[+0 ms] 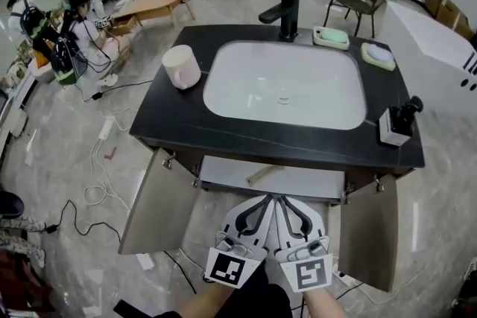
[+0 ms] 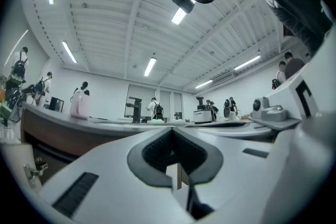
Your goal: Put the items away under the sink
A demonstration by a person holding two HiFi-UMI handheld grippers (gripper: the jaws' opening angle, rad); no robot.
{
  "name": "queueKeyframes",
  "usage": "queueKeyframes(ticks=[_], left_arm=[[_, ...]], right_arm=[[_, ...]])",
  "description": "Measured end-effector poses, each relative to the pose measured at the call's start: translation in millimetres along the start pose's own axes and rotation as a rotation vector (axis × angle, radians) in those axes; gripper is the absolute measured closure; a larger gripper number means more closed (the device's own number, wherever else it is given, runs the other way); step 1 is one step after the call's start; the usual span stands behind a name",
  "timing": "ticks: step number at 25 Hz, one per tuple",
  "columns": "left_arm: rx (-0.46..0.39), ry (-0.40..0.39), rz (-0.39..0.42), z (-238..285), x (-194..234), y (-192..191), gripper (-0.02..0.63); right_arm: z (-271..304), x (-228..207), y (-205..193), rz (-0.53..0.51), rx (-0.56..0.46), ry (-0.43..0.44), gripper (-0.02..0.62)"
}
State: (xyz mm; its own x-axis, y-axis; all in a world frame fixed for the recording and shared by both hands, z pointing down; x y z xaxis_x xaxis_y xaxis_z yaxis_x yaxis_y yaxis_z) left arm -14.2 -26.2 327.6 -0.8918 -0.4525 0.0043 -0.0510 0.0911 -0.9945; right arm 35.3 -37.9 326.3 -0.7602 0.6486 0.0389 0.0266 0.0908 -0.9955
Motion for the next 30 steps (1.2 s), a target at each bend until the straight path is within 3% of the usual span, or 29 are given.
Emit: queueKeyframes(ticks=[6,12,22,30], left_arm=[[0.01,0.011,-0.014,-9.0,-7.9,89.6,0.598],[0.015,0.023,-0.047,-23.8,-23.0,154.7,0.598],[0.009,0.025,-0.054,-48.4,-33.0,222.6,0.597],[0.011,0.07,-0.021,-64.5,13.6,243.2,0.597]], right_arm=[[-10.2,12.2,85.6,0.003,0.039,0.042,0.557],[-30.4,26.4,153.1,0.018,0.047,0.073,0.557],[-43.8,46.6,214.5,0.007,0.079,0.096,0.557],[-0.7,77.5,231.2,-0.006,0.086,0.179,0.557]])
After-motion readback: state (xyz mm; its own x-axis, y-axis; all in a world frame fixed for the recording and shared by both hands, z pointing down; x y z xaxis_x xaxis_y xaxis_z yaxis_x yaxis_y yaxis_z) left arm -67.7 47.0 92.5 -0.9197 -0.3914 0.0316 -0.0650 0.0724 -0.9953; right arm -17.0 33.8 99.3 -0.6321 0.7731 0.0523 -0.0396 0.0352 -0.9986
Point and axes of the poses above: the fingertips, and each gripper's own axes: z forward along the fingers, x to its left, y out of its top, the point moved 3 cm from there along -z, backward along the fingers, and after that the axes turned 10 degrees about -y, right-handed, at the moved point
